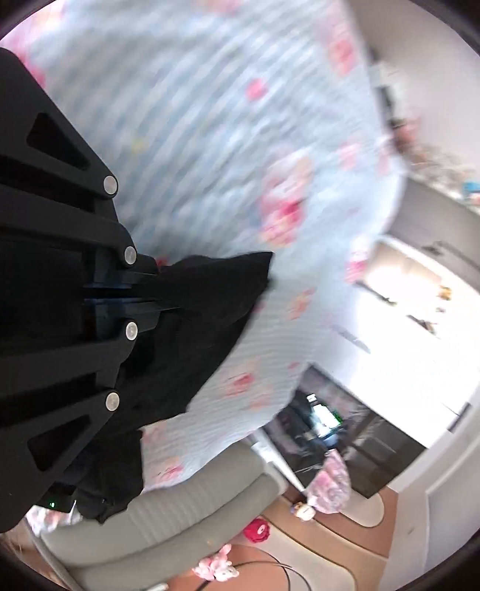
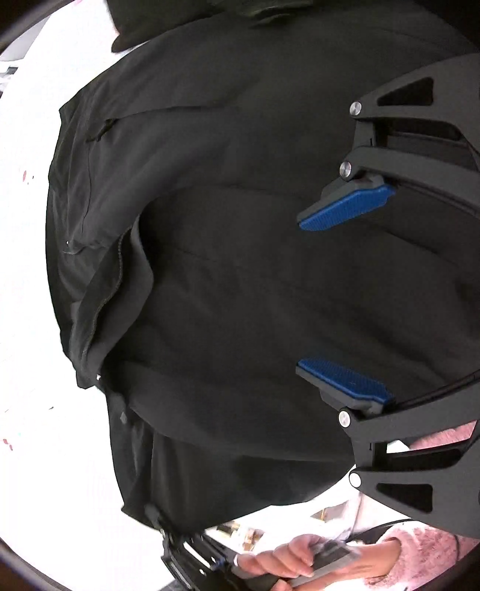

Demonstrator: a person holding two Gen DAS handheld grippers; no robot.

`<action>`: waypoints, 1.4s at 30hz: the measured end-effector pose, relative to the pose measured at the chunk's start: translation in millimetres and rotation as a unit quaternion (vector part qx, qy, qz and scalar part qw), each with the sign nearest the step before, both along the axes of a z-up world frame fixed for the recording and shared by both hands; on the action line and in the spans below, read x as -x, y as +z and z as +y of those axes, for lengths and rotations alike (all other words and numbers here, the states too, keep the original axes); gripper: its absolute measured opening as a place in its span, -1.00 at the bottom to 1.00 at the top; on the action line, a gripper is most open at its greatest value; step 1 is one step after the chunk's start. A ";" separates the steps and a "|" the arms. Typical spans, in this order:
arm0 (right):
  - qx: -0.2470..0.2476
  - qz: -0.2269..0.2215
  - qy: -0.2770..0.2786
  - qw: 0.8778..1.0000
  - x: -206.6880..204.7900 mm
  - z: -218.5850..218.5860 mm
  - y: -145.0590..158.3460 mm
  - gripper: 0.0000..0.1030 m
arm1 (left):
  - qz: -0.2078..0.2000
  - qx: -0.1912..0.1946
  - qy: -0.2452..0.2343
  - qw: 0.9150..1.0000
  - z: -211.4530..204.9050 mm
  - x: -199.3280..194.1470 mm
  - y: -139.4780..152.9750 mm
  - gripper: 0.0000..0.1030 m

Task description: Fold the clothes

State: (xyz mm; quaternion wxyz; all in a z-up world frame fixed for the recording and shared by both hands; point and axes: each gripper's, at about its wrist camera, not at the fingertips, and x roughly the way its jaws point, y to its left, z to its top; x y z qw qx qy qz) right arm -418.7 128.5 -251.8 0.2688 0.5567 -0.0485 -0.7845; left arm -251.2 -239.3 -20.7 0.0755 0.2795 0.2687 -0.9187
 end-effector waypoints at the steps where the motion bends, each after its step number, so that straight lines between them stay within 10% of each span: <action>1: 0.003 -0.002 0.000 1.000 -8.1 3.6 3.2 0.43 | -0.003 0.016 0.024 1.000 -8.7 -12.3 5.8 -0.95; 7: -0.017 -0.009 -0.018 1.000 -38.0 25.2 1.5 0.43 | -0.111 0.058 0.121 0.985 -64.0 -51.3 -16.0 -0.86; 10: -0.020 -0.026 -0.035 0.999 -48.4 47.0 1.6 0.43 | -0.145 0.056 0.087 0.984 -50.0 -70.6 -36.4 -0.77; 13: -0.008 -0.029 -0.039 0.999 -71.3 62.0 7.4 0.44 | -0.117 0.037 0.029 0.992 -15.6 -99.4 -47.6 -0.07; 16: -0.011 -0.047 -0.043 0.998 -83.2 69.1 -2.4 0.45 | -0.087 -0.010 -0.066 0.994 23.6 -119.4 -64.1 -0.06; 20: 0.001 -0.086 -0.051 0.995 -97.3 75.0 -26.4 0.45 | -0.128 -0.107 -0.182 0.969 73.4 -123.1 -119.8 -0.06; 25: 0.018 -0.063 -0.066 0.996 -119.8 92.1 -18.6 0.45 | -0.183 -0.179 -0.200 0.946 104.6 -112.5 -173.8 0.30; 30: 0.037 -0.045 -0.095 0.994 -126.2 90.2 -38.7 0.45 | -0.199 -0.112 -0.181 0.957 135.0 -116.9 -176.5 -0.22; 35: 0.070 -0.044 -0.104 0.991 -153.0 108.2 -40.9 0.45 | -0.140 -0.203 -0.197 0.949 118.5 -129.6 -151.3 -0.79; 39: 0.109 -0.045 -0.101 0.988 -170.7 123.8 -34.1 0.44 | -0.087 -0.218 -0.219 0.947 116.0 -140.8 -122.5 -0.72; 42: 0.099 -0.052 -0.118 0.987 -166.1 123.1 -46.6 0.44 | -0.132 -0.195 -0.194 0.952 112.0 -137.7 -142.6 -0.06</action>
